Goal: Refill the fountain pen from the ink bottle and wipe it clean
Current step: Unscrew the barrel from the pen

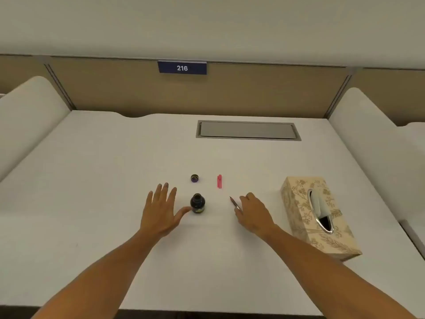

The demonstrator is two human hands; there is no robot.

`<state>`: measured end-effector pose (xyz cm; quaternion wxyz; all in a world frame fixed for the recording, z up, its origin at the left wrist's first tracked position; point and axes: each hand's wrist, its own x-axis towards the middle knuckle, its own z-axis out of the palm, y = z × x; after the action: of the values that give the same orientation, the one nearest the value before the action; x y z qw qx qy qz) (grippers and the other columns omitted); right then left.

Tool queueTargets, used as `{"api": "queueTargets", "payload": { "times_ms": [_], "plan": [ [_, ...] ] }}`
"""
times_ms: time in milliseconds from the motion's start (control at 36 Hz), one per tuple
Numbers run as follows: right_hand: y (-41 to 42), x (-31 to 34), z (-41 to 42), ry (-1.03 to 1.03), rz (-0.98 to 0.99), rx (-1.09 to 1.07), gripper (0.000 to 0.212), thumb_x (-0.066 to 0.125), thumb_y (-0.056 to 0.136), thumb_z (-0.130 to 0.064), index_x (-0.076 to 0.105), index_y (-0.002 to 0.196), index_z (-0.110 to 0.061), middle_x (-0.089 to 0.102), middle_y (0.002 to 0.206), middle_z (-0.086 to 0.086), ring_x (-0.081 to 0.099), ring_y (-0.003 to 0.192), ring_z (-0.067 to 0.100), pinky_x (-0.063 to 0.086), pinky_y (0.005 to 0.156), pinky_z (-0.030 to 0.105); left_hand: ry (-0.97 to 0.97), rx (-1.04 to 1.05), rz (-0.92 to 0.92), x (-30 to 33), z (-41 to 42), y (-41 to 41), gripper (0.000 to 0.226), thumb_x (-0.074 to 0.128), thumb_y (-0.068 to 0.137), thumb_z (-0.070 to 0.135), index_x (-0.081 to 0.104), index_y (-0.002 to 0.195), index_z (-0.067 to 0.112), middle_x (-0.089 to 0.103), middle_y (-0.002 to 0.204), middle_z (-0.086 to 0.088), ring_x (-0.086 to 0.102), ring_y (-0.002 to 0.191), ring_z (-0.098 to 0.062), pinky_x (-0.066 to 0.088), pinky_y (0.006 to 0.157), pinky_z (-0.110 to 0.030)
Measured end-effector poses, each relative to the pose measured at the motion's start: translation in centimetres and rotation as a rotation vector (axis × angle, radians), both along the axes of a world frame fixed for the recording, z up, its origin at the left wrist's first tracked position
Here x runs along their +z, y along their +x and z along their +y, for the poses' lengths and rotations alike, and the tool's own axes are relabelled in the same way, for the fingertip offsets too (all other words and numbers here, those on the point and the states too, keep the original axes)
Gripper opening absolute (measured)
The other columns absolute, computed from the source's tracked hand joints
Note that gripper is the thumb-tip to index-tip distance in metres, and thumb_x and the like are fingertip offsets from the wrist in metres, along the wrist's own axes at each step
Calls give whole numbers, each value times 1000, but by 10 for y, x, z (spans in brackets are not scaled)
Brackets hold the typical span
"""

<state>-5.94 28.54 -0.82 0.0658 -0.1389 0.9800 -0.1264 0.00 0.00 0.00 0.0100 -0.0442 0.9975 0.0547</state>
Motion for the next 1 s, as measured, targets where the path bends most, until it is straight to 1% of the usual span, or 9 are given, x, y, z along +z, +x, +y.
{"api": "queueTargets", "payload": {
  "times_ms": [222,333,472,583,667,722,778,889,1000],
  "plan": [
    [5,-2,3,42,5,-79,30,48,96,-39,62,92,-12,56,101,3,56,89,21,39,66,28,55,48,-21,-18,12,18,105,0,79,82,30,150,10,23,159,-13,9,150,-30,13,121,-46],
    [8,-4,1,38,-29,-146,31,49,94,-41,59,84,-13,57,95,3,50,81,18,38,63,28,75,56,-32,-28,15,26,106,0,80,82,31,149,8,24,159,-12,7,150,-29,12,122,-46],
    [12,-8,-2,-29,-35,-220,27,50,96,-35,53,77,-16,54,89,2,52,75,18,37,61,27,77,9,13,-35,19,30,98,8,85,78,38,146,7,26,158,-12,12,150,-28,14,121,-46],
    [12,-12,-5,-46,-30,-248,27,49,97,-28,66,86,-11,59,90,3,51,72,17,37,61,27,84,-34,52,-36,22,33,87,20,89,73,51,137,7,40,151,-12,26,145,-30,21,120,-46],
    [12,-12,-5,-64,-42,-263,26,50,97,-26,69,91,-10,62,93,4,51,71,16,37,60,26,132,-53,133,-39,29,40,75,28,90,70,65,114,10,57,127,-10,45,130,-33,37,111,-45],
    [14,-12,-6,-81,-51,-271,25,51,97,-26,70,93,-11,63,93,4,52,72,16,38,60,25,189,-71,217,-40,34,47,70,30,90,69,67,104,12,59,111,-5,54,112,-27,47,96,-38],
    [17,-13,-6,-110,-68,-279,24,52,97,-27,70,97,-11,65,94,3,54,73,15,40,62,25,241,-85,270,-41,40,52,64,33,91,67,67,100,14,60,103,-2,56,100,-22,49,84,-32],
    [27,-12,-8,-247,-97,-290,23,57,96,-27,72,100,-10,68,93,3,60,76,16,48,66,27,364,-82,244,-38,55,56,56,39,90,64,66,101,16,63,96,4,58,92,-15,50,74,-24],
    [39,-5,-14,-405,-156,-263,20,62,95,-27,72,103,-12,68,93,-1,61,79,12,50,73,22,588,14,106,-24,72,54,45,50,87,61,66,101,22,64,96,12,57,92,-6,45,77,-19]
  ]
}}
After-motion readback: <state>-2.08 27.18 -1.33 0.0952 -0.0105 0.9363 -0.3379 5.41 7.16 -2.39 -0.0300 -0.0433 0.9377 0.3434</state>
